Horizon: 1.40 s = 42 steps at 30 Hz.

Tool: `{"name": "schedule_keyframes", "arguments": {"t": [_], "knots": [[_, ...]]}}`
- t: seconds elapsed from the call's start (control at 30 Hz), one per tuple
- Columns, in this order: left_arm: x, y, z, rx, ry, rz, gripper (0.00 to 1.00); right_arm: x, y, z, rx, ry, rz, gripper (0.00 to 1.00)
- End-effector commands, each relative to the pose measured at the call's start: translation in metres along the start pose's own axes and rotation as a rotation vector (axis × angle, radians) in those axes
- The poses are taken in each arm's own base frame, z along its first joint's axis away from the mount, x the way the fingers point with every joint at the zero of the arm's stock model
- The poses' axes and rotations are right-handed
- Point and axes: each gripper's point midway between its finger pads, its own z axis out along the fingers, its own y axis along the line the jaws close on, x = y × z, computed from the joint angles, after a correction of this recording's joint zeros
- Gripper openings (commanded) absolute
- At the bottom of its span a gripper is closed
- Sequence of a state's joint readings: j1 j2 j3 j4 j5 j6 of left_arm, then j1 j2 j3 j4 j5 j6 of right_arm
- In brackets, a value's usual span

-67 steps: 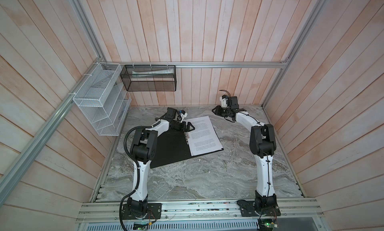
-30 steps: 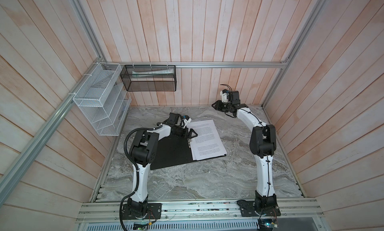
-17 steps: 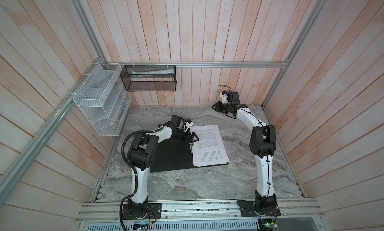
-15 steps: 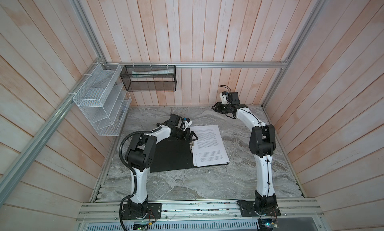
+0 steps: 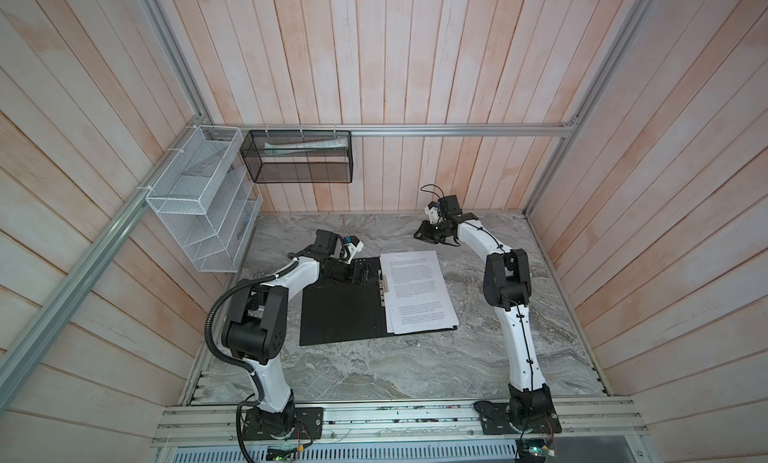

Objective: Put the files into the folder

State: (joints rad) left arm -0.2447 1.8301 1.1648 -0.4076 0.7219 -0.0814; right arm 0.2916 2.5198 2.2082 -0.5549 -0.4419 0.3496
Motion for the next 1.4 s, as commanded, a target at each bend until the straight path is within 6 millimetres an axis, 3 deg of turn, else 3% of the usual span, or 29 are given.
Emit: {"name": "schedule_keyframes", "arguments": {"t": [0.0, 0.53, 0.6, 1.2, 1.23, 1.37], "knots": [[0.013, 0.009, 0.011, 0.023, 0.016, -0.056, 1.00, 0.014, 0.000, 0.009, 0.046, 0.051, -0.029, 0.29], [0.033, 0.022, 0.028, 0.110, 0.028, -0.150, 1.00, 0.031, 0.013, 0.029, 0.113, 0.116, -0.097, 0.29], [0.034, 0.023, 0.029, 0.115, 0.026, -0.156, 1.00, 0.042, 0.004, 0.039, 0.139, 0.147, -0.097, 0.29], [0.040, 0.029, 0.040, 0.148, 0.055, -0.230, 1.00, 0.079, 0.003, 0.035, 0.194, 0.276, -0.136, 0.29], [0.041, 0.029, 0.040, 0.148, 0.056, -0.232, 1.00, 0.070, 0.013, 0.023, 0.189, 0.250, -0.148, 0.28], [0.041, 0.030, 0.042, 0.147, 0.058, -0.237, 1.00, 0.072, 0.015, 0.019, 0.189, 0.255, -0.154, 0.28]]}}
